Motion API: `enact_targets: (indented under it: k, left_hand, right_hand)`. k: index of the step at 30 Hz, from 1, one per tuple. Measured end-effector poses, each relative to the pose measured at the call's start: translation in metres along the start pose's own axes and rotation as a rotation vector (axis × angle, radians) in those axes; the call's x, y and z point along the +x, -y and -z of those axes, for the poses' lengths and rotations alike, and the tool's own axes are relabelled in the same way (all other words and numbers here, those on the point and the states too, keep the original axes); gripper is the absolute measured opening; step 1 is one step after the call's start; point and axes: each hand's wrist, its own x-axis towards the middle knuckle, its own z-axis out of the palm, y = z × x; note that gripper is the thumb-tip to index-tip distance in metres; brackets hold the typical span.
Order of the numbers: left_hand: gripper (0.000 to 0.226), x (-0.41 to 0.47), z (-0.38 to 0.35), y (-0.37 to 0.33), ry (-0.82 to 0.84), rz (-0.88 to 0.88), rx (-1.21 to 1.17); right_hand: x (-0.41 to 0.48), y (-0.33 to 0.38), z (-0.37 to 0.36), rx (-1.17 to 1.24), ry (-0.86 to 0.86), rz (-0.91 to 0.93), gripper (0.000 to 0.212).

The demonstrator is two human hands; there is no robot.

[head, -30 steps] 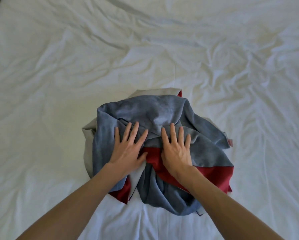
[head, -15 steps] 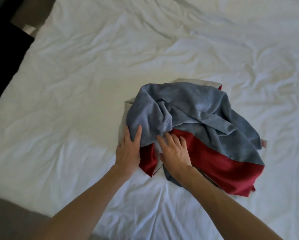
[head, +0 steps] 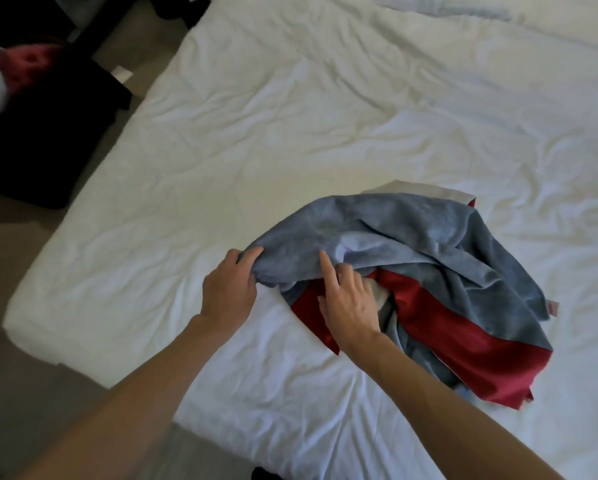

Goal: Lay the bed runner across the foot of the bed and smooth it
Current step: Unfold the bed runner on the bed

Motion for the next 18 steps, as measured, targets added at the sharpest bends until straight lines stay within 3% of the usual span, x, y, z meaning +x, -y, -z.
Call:
enact_targets:
  k: [7,11,18]
  left_hand:
    - [0.039,0.013,0.057,0.03,-0.063,-0.086,0.036]
    - [0.041,0.027,0.083,0.068,-0.069,-0.131,0.032]
    - [0.039,0.051,0.126,0.163,-0.012,-0.141,0.07]
  right_hand:
    - [0.031,0.039,0.034,-0.091,0.013,-0.035,0.029]
    - [0.046,0.081,0.035,-0.088,0.007,-0.066,0.023]
    - [0.064,0.184,0.01,0.029,0.026,-0.052,0.032]
